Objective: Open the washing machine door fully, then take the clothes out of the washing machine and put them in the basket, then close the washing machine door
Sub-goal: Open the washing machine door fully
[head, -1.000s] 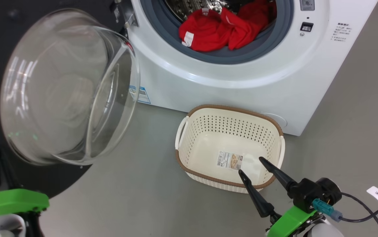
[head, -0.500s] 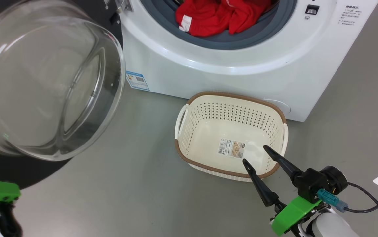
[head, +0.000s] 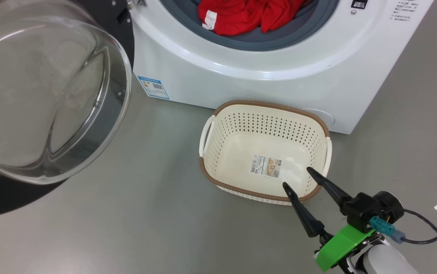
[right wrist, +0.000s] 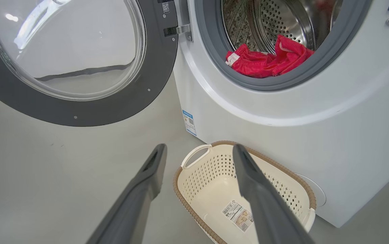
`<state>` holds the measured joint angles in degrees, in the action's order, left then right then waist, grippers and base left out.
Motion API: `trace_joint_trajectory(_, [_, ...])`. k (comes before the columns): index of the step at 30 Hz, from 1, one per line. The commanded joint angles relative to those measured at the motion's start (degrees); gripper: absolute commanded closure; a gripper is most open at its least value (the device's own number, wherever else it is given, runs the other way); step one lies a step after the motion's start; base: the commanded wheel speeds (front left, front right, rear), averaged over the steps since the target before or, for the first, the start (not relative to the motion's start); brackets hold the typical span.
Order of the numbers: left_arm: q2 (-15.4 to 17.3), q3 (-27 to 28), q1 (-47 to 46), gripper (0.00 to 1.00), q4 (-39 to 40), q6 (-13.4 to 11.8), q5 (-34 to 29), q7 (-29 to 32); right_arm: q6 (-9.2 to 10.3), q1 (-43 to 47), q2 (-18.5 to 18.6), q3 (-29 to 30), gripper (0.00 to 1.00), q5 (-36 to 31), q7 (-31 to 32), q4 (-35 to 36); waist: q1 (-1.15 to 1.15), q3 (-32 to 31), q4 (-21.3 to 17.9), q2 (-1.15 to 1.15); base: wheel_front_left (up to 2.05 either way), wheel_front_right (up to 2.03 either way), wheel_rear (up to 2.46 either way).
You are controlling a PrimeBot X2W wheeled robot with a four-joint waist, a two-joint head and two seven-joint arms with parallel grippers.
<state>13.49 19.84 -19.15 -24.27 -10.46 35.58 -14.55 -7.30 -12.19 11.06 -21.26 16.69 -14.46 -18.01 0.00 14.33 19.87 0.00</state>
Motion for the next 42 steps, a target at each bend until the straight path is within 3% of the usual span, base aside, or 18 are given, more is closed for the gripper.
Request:
trace_joint_trajectory(1, [3.19, 2.68, -1.75, 1.0, 0.5, 0.39, -0.84, -0.44, -0.19, -1.25, 0.06, -0.72, 0.0, 0.77, -0.54, 1.15, 0.0, 0.04, -0.1, 0.0, 0.0, 0.0, 0.0])
trace_joint_trajectory(8, [1.93, 3.11, -1.73, 1.0, 0.78, 1.8, -3.64, -0.44, -0.19, -1.34, -0.06, 0.34, 0.0, 1.54, -0.54, 0.96, 0.0, -0.51, -0.67, 0.0, 0.0, 0.0, 0.0])
trace_joint_trajectory(9, [1.42, 3.21, -1.6, 0.8, 1.52, 1.88, -4.12, -0.44, -0.19, -1.33, -0.16, 0.55, 0.0, 1.58, -0.54, 0.93, 0.0, -0.66, -0.74, 0.0, 0.0, 0.0, 0.0])
trace_joint_trajectory(11, [0.46, 3.2, -1.09, 0.57, 3.45, 2.07, -5.35, -0.44, -0.19, -1.21, -0.47, 0.99, 0.0, 1.68, -0.54, 0.85, 0.0, -1.22, -0.89, 0.0, 0.0, 0.0, 0.0])
trace_joint_trajectory(12, [-0.03, 3.37, -0.84, 0.39, 4.73, 2.28, -5.89, -0.44, -0.19, -1.09, -0.66, 1.26, 0.0, 1.84, -0.54, 0.82, 0.0, -1.53, -0.97, 0.0, 0.0, 0.0, 0.0])
trace_joint_trajectory(13, [-0.52, 3.34, -0.43, 0.02, 5.88, 2.35, -6.53, -0.44, -0.19, -0.95, -0.89, 1.57, 0.0, 2.07, -0.54, 0.78, 0.0, -1.87, -1.1, 0.0, 0.0, 0.0, 0.0])
trace_joint_trajectory(21, [-3.01, 0.86, 2.32, 0.0, 16.81, 4.05, -11.0, -0.44, -0.19, -0.3, -2.17, 4.99, 0.0, 3.23, -0.54, 1.62, 0.0, -4.37, -3.05, 0.0, 0.0, 0.0, 0.0])
trace_joint_trajectory(24, [-2.96, -0.71, 2.17, 0.0, 19.24, 5.7, -11.26, -0.44, -0.19, 0.03, -2.43, 6.14, 0.0, 3.42, -0.54, 1.77, 0.0, -5.14, -3.84, 0.0, 0.0, 0.0, 0.0])
trace_joint_trajectory(25, [-2.75, -2.55, 1.94, 0.0, 20.67, 8.07, -10.88, -0.19, -0.19, 0.33, -2.68, 7.57, 0.0, 3.36, -0.54, 1.89, 0.0, -5.91, -4.77, 0.0, 0.0, 0.0, 0.0])
trace_joint_trajectory(34, [-2.31, -11.19, 1.06, 0.0, 22.75, 14.13, -12.67, 0.78, -0.19, 1.32, -4.23, 13.92, 0.0, -0.48, -0.54, 3.58, 0.0, -8.48, -11.08, 0.0, 0.0, 0.0, 0.0])
trace_joint_trajectory(42, [-2.97, -16.64, 3.53, 0.0, 20.6, 16.09, -12.69, 2.17, -0.19, 2.55, -6.2, 19.08, 0.0, -5.01, -0.54, 6.27, 0.0, -10.01, -18.19, 0.0, 0.0, 0.0, 0.0])
